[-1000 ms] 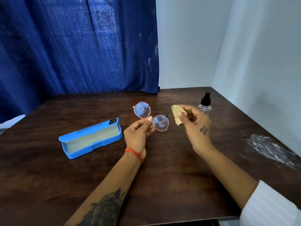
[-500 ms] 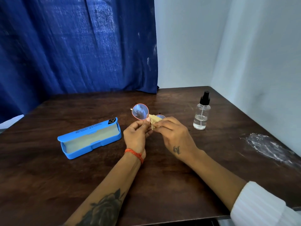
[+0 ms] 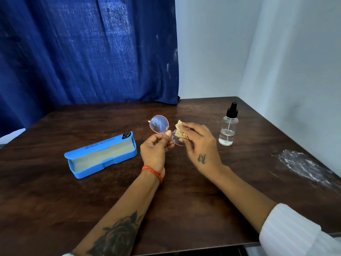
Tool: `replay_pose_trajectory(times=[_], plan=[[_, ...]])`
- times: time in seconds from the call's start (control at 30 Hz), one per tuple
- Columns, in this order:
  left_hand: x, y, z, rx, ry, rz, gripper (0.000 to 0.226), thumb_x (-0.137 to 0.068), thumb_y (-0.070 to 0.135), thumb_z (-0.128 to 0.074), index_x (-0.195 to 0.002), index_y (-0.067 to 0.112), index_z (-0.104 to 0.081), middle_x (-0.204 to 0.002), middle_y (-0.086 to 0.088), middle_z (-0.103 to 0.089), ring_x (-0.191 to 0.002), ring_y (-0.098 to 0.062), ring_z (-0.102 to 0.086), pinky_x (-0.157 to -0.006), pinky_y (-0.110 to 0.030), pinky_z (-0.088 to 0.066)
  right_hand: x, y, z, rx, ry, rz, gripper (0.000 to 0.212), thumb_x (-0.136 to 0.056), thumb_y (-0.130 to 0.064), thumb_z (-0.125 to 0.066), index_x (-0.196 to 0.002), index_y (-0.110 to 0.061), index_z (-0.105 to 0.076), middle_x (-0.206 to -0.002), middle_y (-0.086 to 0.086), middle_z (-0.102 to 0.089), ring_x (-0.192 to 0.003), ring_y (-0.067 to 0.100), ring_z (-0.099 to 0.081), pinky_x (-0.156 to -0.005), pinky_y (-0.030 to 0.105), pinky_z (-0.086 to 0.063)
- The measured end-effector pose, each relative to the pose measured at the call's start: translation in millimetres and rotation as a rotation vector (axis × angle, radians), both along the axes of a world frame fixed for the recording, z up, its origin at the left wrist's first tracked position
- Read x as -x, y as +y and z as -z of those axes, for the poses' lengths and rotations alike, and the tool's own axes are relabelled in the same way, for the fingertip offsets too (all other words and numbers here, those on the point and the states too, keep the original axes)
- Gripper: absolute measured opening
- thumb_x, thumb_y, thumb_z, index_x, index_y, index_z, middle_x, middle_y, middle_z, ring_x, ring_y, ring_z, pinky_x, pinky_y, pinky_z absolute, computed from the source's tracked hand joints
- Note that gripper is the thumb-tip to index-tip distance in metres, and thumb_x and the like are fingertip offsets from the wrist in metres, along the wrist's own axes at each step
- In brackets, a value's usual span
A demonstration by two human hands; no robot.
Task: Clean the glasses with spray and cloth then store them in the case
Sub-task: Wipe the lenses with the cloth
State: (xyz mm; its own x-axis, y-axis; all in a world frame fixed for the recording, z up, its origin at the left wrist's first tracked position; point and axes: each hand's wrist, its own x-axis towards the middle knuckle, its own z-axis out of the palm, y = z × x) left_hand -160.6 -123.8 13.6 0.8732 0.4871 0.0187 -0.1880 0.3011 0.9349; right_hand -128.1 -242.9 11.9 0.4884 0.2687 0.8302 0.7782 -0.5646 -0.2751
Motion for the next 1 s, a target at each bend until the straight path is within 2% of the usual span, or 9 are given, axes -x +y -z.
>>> replay_pose_trajectory(times=[0.2,0.3,0.4,0.57,0.67,0.73,0.83,0.9,1.0], plan=[[0,-1,2,-0.003,-0.006,0.010,0.013,-0.083,0.012,-0.063,-0.090,0.002,-0.066,-0.080,-0.007,-0.067,-0.070,-0.009,-0.063,-0.063,-0.019,-0.056,4,-3,1,0.029,-0.070,-0.052,0.030,-0.069,0.012,-0.063,-0.094,-0.001,-0.072,-0.091,0.012,-0.070,-0.081,0.028,-0.064,-0.081,0.023,-0.045],[-1,0,3,-0.007,-0.025,-0.005,0.008,-0.083,0.012,-0.064,-0.083,0.004,-0.066,-0.076,-0.006,-0.066,-0.066,-0.007,-0.063,-0.060,-0.018,-0.054,10,-2,0,0.097,-0.089,-0.112,0.025,-0.075,0.005,-0.052,-0.085,-0.006,-0.073,-0.084,0.005,-0.071,-0.073,0.026,-0.060,-0.076,0.021,-0.044],[-1,2,3,-0.025,-0.023,-0.019,0.007,-0.083,0.013,-0.064,-0.078,0.007,-0.066,-0.072,-0.005,-0.065,-0.064,-0.007,-0.062,-0.059,-0.018,-0.053,11,-7,-1,0.153,-0.049,-0.119,0.032,-0.073,-0.002,-0.039,-0.076,-0.008,-0.070,-0.078,0.003,-0.069,-0.072,0.025,-0.057,-0.071,0.025,-0.045],[-4,2,4,-0.032,-0.004,-0.004,0.021,-0.082,0.015,-0.065,-0.096,-0.001,-0.065,-0.078,-0.006,-0.067,-0.072,-0.010,-0.063,-0.063,-0.018,-0.054,5,-14,-5,0.070,0.018,-0.036,0.031,-0.072,0.000,-0.041,-0.086,-0.004,-0.068,-0.085,0.009,-0.065,-0.079,0.025,-0.058,-0.074,0.026,-0.045],[-4,1,5,-0.030,-0.005,0.002,0.021,-0.082,0.015,-0.065,-0.097,-0.001,-0.065,-0.080,-0.007,-0.067,-0.073,-0.010,-0.063,-0.064,-0.020,-0.055,3,-7,-4,0.010,0.034,0.018,0.030,-0.077,-0.001,-0.052,-0.103,-0.001,-0.066,-0.099,0.015,-0.063,-0.090,0.026,-0.059,-0.084,0.025,-0.044],[-3,1,4,-0.020,-0.014,0.011,0.020,-0.082,0.014,-0.064,-0.096,0.000,-0.065,-0.081,-0.007,-0.068,-0.073,-0.010,-0.064,-0.065,-0.020,-0.055,2,-1,-2,0.018,0.037,0.015,0.032,-0.079,-0.007,-0.052,-0.107,-0.002,-0.066,-0.102,0.016,-0.063,-0.092,0.028,-0.061,-0.086,0.027,-0.044],[-2,0,5,-0.006,-0.013,0.012,0.017,-0.084,0.013,-0.063,-0.095,0.001,-0.066,-0.080,-0.004,-0.068,-0.071,-0.008,-0.064,-0.067,-0.021,-0.056,7,5,1,0.030,0.022,-0.029,0.033,-0.078,-0.007,-0.048,-0.103,-0.003,-0.069,-0.098,0.014,-0.065,-0.089,0.028,-0.062,-0.084,0.027,-0.046],[-3,0,6,-0.036,-0.013,-0.003,0.010,-0.084,0.014,-0.062,-0.086,0.006,-0.067,-0.077,-0.002,-0.067,-0.073,-0.009,-0.063,-0.068,-0.025,-0.054,12,6,2,0.051,0.007,-0.089,0.035,-0.076,-0.002,-0.045,-0.099,-0.005,-0.071,-0.094,0.012,-0.066,-0.085,0.028,-0.063,-0.082,0.027,-0.047],[-4,2,7,-0.050,-0.019,-0.022,0.009,-0.085,0.015,-0.062,-0.079,0.009,-0.067,-0.075,-0.003,-0.065,-0.071,-0.010,-0.061,-0.064,-0.023,-0.051,14,3,2,0.105,-0.005,-0.130,0.035,-0.072,-0.001,-0.042,-0.086,-0.007,-0.073,-0.084,0.008,-0.068,-0.075,0.029,-0.062,-0.075,0.025,-0.045]])
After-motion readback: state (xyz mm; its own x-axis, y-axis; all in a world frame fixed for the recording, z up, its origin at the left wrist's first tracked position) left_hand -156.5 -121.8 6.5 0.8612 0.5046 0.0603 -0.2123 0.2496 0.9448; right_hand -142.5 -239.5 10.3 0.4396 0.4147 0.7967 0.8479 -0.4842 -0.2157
